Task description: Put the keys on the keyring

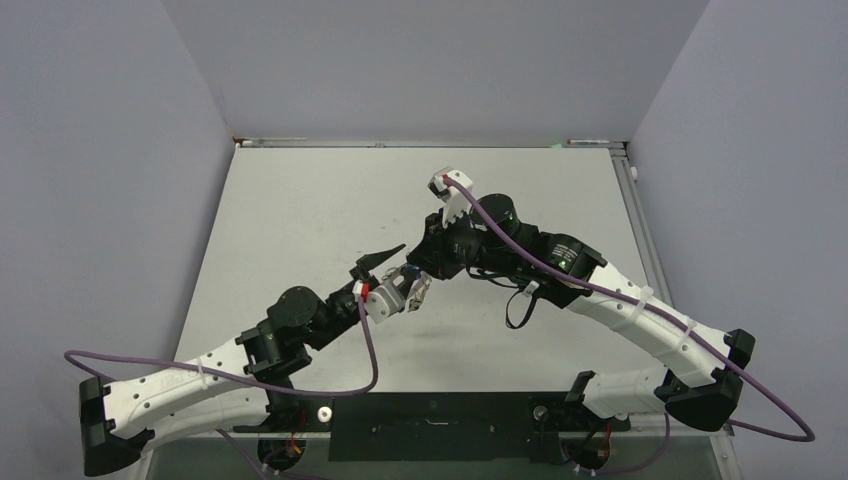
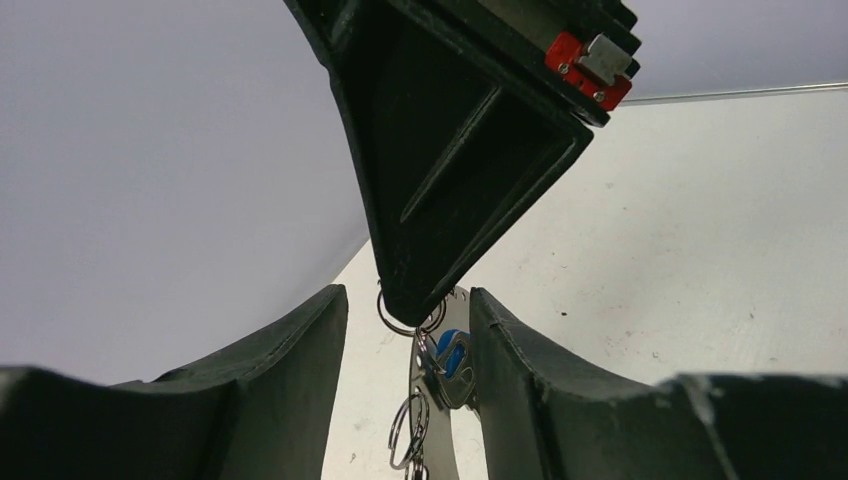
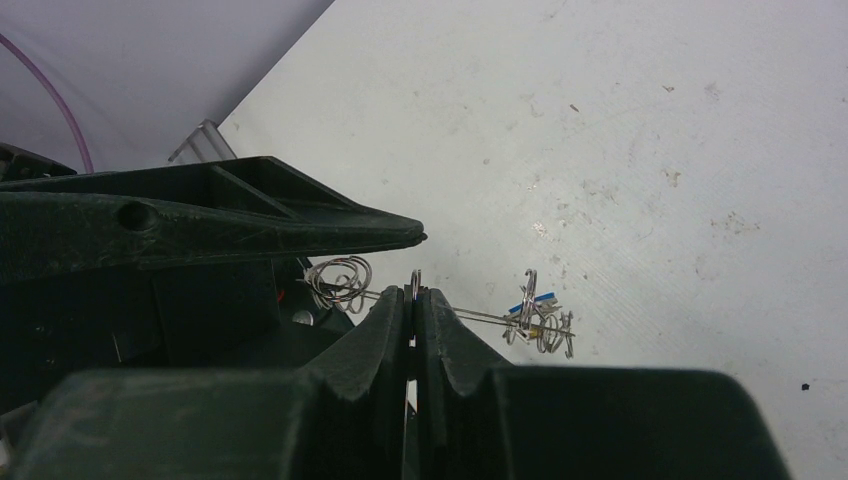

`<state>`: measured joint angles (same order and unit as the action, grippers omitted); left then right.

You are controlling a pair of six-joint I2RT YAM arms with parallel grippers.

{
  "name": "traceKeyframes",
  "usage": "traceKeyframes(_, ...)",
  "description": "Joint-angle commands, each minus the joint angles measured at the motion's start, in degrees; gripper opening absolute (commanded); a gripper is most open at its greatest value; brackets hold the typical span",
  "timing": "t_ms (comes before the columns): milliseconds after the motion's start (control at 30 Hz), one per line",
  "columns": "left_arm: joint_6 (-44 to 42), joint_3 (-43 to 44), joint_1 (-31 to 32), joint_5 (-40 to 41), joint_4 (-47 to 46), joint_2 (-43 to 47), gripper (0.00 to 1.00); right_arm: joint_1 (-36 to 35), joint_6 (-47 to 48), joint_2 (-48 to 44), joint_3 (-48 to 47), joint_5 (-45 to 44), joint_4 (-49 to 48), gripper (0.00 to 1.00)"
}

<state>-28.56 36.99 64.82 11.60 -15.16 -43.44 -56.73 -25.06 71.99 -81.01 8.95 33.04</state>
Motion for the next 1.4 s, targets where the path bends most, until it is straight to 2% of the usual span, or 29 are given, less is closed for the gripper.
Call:
traceKeyframes(0,-1.21,-1.07,0.05,-1.05,-5.49,1.96,0.43,-0.70,0.29,-1.61,-0.92,0.57,-4.67,0.05)
traceKeyframes(733,-4.68,0.93,0.22,-3.01,0.90,-0.21,0.33,-1.17,0.42,-1.72,-0.16,0.54,-6.13,0.05)
traceKeyframes(867,-5.72,1.39,0.35,-3.18,2.41,-0.75,0.33,-1.18,0.06,-1.55,-0.49,0.88,-6.66,0.05)
traceKeyframes(1000,-6.09,1.44,0.62,-3.19,3.47,-0.44,0.38,-1.27,0.08,-1.54,-0.73,0.98,-6.72,0.05)
traceKeyframes(1100,-6.54,1.56,0.87,-3.02,4.26,-0.50,0.38,-1.24,0.07,-1.41,-0.64,0.82,-6.59,0.05)
traceKeyframes(1200,-7.23,1.91,1.23,-2.52,5.07,-0.84,0.34,-1.26,0.04,-1.31,-0.64,0.85,-6.59,0.05)
traceKeyframes(1367,-8.24,2.63,1.70,-1.14,6.39,-1.63,0.19,-1.21,-0.01,-1.50,-0.64,0.90,-6.58,0.05)
